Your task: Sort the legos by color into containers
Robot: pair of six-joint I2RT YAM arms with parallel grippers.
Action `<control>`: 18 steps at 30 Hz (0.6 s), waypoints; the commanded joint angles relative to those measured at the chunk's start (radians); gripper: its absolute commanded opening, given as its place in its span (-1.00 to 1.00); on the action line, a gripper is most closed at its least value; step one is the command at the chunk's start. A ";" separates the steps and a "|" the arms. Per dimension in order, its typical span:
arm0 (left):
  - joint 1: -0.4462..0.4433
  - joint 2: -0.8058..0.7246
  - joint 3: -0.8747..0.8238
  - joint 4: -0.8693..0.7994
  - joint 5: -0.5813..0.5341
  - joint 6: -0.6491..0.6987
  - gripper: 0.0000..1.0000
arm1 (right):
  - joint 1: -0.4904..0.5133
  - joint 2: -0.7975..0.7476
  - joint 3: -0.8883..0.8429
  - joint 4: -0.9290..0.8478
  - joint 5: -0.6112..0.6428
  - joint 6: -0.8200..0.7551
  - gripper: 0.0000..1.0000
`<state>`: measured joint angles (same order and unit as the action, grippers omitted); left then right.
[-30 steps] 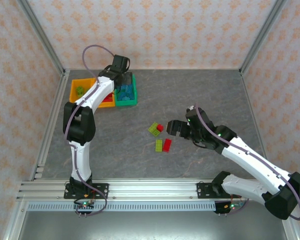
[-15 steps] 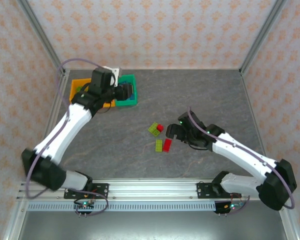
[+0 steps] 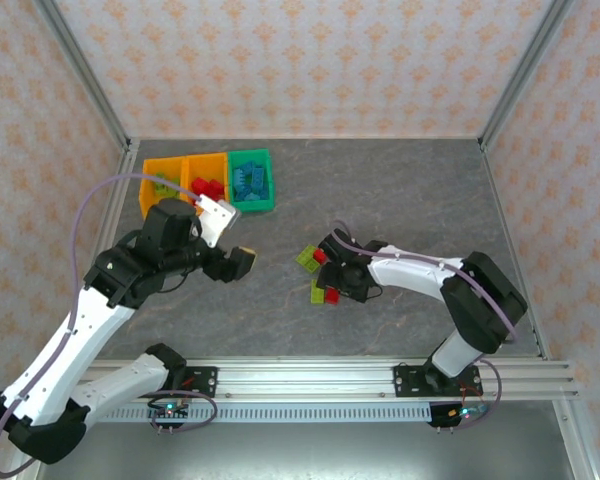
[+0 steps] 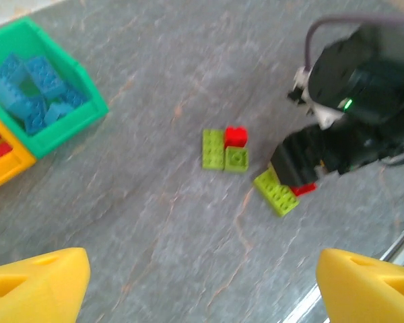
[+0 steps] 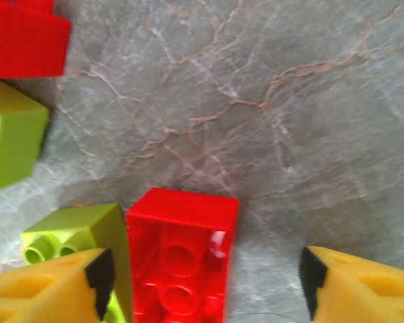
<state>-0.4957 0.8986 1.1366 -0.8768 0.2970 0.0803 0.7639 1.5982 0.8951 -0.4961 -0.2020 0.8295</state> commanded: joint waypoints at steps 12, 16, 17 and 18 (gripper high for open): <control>0.008 -0.034 -0.129 0.080 -0.124 0.021 0.78 | 0.023 -0.132 0.015 -0.089 0.160 0.029 -0.42; 0.052 -0.095 -0.166 0.117 -0.187 -0.023 0.78 | 0.078 -0.312 0.030 0.110 0.220 -0.128 -0.48; 0.068 -0.109 -0.175 0.126 -0.198 -0.033 0.78 | 0.081 -0.329 0.027 0.174 0.212 -0.165 -0.49; 0.088 -0.123 -0.183 0.137 -0.213 -0.045 0.78 | 0.081 -0.337 0.029 0.250 0.197 -0.209 -0.48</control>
<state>-0.4431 0.8143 0.9737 -0.8043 0.1589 0.0742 0.8341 1.3144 0.8959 -0.4435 -0.0547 0.7563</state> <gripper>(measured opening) 0.891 0.294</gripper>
